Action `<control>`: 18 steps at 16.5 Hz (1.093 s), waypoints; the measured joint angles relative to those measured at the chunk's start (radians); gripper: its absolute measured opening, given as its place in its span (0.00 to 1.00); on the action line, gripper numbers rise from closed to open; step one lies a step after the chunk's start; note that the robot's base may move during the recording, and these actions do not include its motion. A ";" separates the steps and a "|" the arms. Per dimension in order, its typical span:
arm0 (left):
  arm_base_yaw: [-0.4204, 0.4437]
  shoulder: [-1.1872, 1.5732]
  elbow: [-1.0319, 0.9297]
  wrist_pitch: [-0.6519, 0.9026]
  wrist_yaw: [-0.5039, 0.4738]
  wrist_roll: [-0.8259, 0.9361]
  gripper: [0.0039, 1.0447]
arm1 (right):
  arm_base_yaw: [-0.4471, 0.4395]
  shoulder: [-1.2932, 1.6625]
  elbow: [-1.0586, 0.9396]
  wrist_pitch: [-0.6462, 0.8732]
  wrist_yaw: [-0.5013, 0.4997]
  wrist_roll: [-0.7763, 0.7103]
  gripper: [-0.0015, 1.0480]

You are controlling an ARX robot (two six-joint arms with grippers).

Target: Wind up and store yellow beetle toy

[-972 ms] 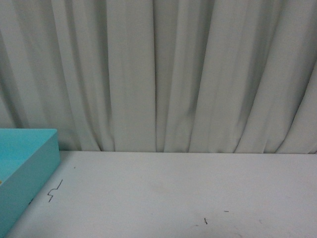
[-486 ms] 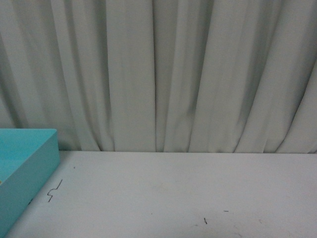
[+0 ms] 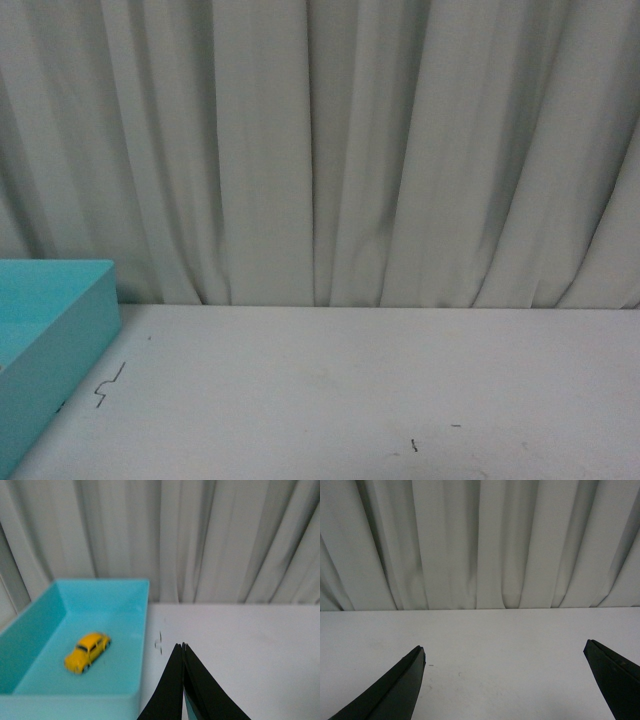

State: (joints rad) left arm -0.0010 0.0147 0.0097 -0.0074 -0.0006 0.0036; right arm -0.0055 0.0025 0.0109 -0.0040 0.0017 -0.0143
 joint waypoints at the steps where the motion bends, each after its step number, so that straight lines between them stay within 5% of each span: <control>1: 0.000 -0.009 0.004 0.021 0.001 0.000 0.01 | 0.000 0.000 0.000 0.000 -0.001 0.000 0.94; 9: 0.000 -0.009 0.000 0.004 0.000 -0.002 0.03 | 0.000 0.000 0.000 0.000 -0.001 0.000 0.94; 11: 0.000 -0.009 0.000 0.004 0.000 -0.001 0.44 | 0.000 0.000 0.000 0.000 -0.001 0.000 0.94; 14: 0.000 -0.009 0.000 0.003 0.000 -0.001 0.75 | 0.000 0.000 0.000 0.000 -0.001 0.000 0.94; 16: 0.000 -0.009 0.000 0.004 0.000 -0.001 0.93 | 0.000 0.000 0.000 0.000 -0.001 0.000 0.94; 18: 0.000 -0.009 0.000 0.004 0.000 -0.001 0.93 | 0.000 0.000 0.000 0.000 -0.001 0.000 0.94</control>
State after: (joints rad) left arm -0.0006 0.0059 0.0097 -0.0036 -0.0006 0.0025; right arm -0.0055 0.0025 0.0109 -0.0040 0.0006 -0.0143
